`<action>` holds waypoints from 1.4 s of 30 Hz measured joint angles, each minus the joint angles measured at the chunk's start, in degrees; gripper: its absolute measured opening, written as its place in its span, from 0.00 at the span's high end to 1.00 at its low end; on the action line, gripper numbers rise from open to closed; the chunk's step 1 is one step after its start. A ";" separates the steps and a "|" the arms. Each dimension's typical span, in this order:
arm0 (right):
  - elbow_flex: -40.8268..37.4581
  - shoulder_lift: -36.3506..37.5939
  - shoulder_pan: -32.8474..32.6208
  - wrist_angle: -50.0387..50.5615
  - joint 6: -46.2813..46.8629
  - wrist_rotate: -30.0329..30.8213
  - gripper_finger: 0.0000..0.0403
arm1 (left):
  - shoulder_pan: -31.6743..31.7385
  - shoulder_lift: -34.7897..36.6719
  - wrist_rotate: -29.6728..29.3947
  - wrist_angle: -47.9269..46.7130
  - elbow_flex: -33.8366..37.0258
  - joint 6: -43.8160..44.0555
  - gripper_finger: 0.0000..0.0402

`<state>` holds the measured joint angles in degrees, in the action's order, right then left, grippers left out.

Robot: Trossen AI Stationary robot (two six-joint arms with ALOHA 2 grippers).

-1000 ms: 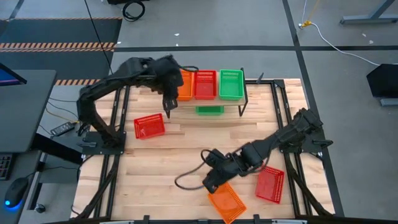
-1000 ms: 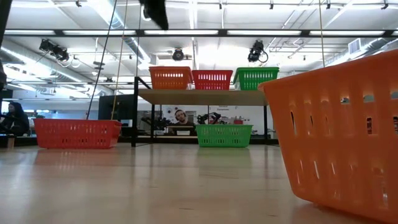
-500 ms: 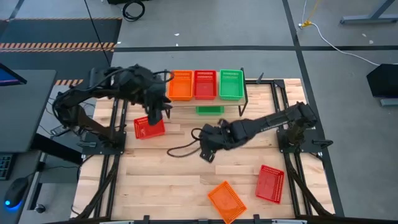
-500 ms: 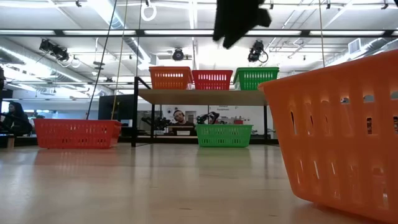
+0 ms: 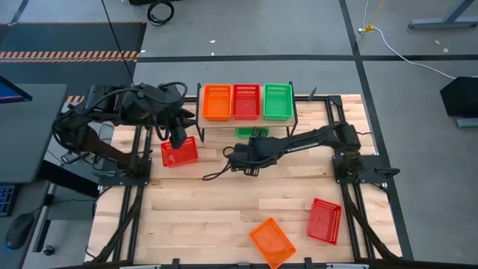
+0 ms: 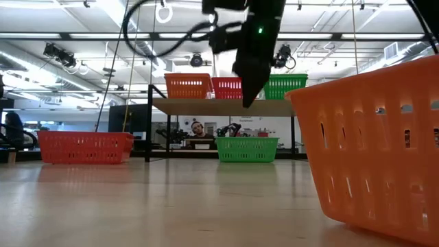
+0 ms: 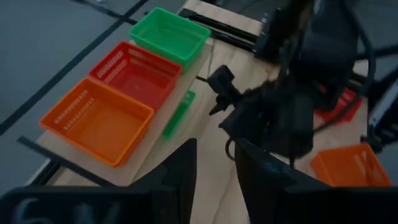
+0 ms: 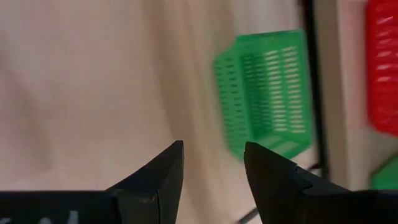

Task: Stack baskets on shelf by color
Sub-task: Stack the green bin on top of the other green bin on the shelf

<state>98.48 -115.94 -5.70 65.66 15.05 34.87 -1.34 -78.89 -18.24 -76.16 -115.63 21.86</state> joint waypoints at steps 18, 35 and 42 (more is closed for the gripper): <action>0.00 -8.17 3.46 -7.40 -2.47 4.06 0.57 | -3.43 -1.20 -4.21 0.08 0.02 16.05 0.71; 0.00 -8.37 9.41 -13.57 -7.32 -7.21 0.56 | -9.22 -1.33 -8.91 -0.35 0.02 19.99 0.71; 0.00 -8.37 9.65 -16.83 -7.48 -7.48 0.50 | -9.92 -1.33 -8.98 -0.85 0.02 19.99 0.71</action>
<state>98.48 -124.31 3.95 48.83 7.57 27.40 -11.27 -80.23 -27.22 -77.01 -115.61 41.85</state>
